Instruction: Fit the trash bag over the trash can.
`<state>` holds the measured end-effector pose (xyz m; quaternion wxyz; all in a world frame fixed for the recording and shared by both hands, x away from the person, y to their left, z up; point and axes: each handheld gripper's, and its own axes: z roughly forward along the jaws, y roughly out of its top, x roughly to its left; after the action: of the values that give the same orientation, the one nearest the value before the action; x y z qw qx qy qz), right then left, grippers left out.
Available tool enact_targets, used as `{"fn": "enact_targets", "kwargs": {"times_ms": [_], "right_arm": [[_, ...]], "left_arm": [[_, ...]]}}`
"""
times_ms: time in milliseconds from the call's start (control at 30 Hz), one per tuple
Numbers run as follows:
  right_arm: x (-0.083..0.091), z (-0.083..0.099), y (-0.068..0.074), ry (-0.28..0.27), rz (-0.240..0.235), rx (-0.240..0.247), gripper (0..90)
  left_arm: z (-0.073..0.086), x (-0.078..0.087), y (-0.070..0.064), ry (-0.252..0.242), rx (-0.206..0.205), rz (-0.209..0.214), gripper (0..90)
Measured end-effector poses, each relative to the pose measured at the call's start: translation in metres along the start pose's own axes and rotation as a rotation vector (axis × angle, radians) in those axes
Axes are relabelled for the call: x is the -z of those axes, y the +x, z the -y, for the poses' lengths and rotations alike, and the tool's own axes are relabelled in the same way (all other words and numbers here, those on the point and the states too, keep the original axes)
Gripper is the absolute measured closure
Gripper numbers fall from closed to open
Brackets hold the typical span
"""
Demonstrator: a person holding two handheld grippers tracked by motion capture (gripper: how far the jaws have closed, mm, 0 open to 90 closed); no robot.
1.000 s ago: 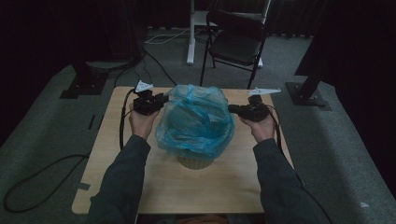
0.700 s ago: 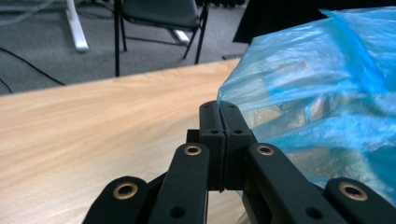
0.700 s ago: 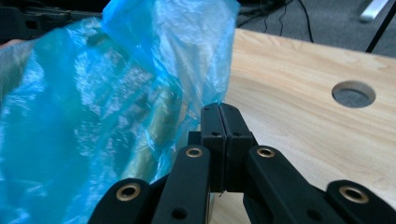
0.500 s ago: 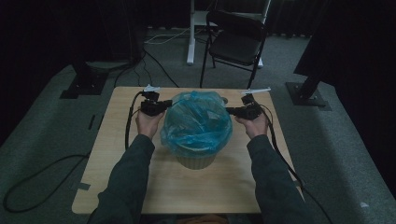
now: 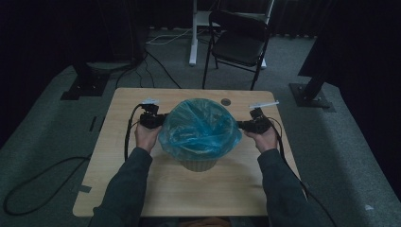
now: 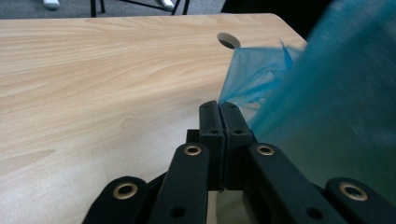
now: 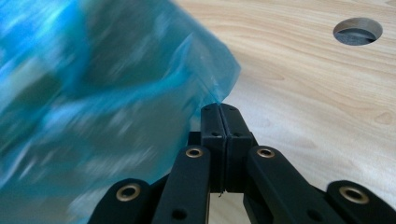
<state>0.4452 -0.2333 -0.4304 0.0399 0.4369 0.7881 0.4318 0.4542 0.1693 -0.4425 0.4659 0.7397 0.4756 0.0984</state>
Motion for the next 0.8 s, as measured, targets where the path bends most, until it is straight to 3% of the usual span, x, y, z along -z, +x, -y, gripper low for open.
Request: {"fn": "enact_targets", "kwargs": {"times_ms": [33, 67, 167, 200, 233, 333, 367, 467, 533, 667, 800], "right_arm": [[0.004, 0.003, 0.004, 0.002, 0.005, 0.022, 84.9], [0.015, 0.005, 0.01, -0.017, 0.009, 0.058, 72.6], [0.027, 0.005, 0.014, -0.053, 0.021, 0.067, 67.2], [0.04, 0.004, 0.019, -0.095, 0.008, 0.076, 63.6], [0.04, 0.004, 0.019, -0.095, 0.008, 0.076, 63.6], [0.053, 0.006, 0.031, -0.118, -0.035, 0.102, 60.9], [0.053, 0.006, 0.031, -0.118, -0.035, 0.102, 60.9], [0.056, 0.012, 0.044, -0.118, -0.073, 0.131, 60.6], [0.058, 0.014, 0.05, -0.119, -0.076, 0.137, 60.5], [0.061, 0.02, 0.056, -0.115, -0.092, 0.143, 60.2], [0.061, 0.026, 0.058, -0.107, -0.104, 0.147, 60.1]], "left_arm": [[0.001, 0.007, 0.0, -0.018, 0.004, -0.005, 83.7], [0.002, 0.019, 0.001, -0.049, 0.016, -0.015, 74.0], [0.001, 0.032, 0.003, -0.084, 0.029, -0.03, 68.4], [0.0, 0.044, 0.004, -0.115, 0.038, -0.03, 67.4], [0.0, 0.044, 0.004, -0.115, 0.038, -0.03, 66.1], [0.001, 0.063, -0.006, -0.144, 0.01, 0.002, 63.8], [0.001, 0.063, -0.006, -0.144, 0.01, 0.002, 63.0], [0.008, 0.075, -0.023, -0.134, -0.043, 0.05, 60.8], [0.013, 0.079, -0.03, -0.125, -0.059, 0.037, 61.1], [0.021, 0.086, -0.032, -0.117, -0.045, 0.071, 58.9], [0.031, 0.093, -0.038, -0.105, -0.058, 0.104, 58.5]]}}
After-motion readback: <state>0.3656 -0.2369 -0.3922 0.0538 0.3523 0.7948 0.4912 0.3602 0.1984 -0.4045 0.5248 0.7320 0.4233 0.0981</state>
